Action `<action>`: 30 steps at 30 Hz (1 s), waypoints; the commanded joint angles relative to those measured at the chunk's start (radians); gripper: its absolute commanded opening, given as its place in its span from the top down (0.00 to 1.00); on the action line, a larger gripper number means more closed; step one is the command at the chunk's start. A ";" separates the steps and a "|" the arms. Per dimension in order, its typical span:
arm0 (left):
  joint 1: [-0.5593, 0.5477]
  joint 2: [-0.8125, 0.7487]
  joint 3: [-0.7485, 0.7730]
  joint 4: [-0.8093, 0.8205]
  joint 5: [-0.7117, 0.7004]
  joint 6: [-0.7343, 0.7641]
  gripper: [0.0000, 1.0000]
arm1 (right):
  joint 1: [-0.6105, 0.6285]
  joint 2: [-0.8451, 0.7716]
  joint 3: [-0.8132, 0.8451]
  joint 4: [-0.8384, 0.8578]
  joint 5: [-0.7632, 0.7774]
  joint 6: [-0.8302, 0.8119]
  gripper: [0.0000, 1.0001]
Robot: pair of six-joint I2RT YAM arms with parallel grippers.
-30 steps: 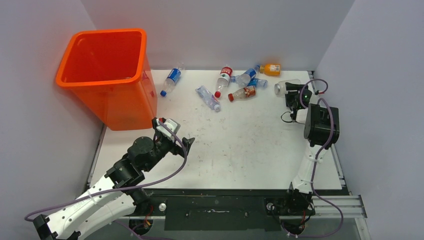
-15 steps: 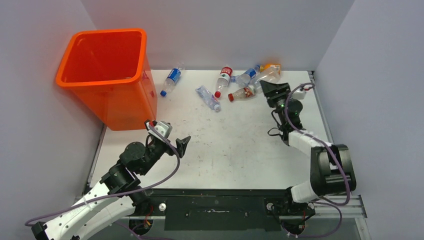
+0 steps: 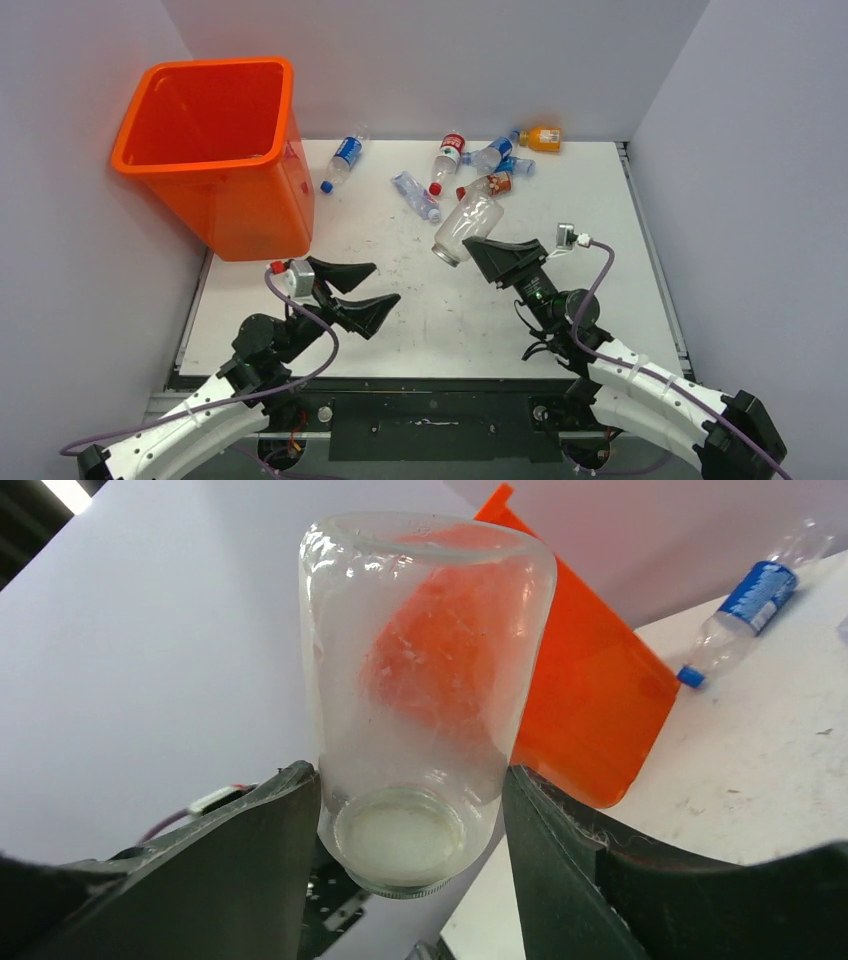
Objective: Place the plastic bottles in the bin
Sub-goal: Pick up the plastic bottle from the corner of the board.
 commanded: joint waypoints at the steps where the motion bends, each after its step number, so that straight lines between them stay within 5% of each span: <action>1: -0.033 0.039 -0.138 0.365 0.114 -0.149 0.04 | 0.153 -0.071 -0.046 0.018 0.156 -0.079 0.95; 7: -0.261 0.178 -0.110 0.433 -0.014 0.066 0.04 | 0.380 -0.092 -0.076 0.041 0.346 -0.198 0.95; 14: -0.556 0.273 -0.090 0.512 -0.345 0.378 0.04 | 0.426 -0.096 -0.119 0.102 0.397 -0.207 0.95; 30: -0.574 0.486 -0.034 0.704 -0.559 0.493 0.04 | 0.436 -0.096 -0.160 0.200 0.370 -0.189 0.95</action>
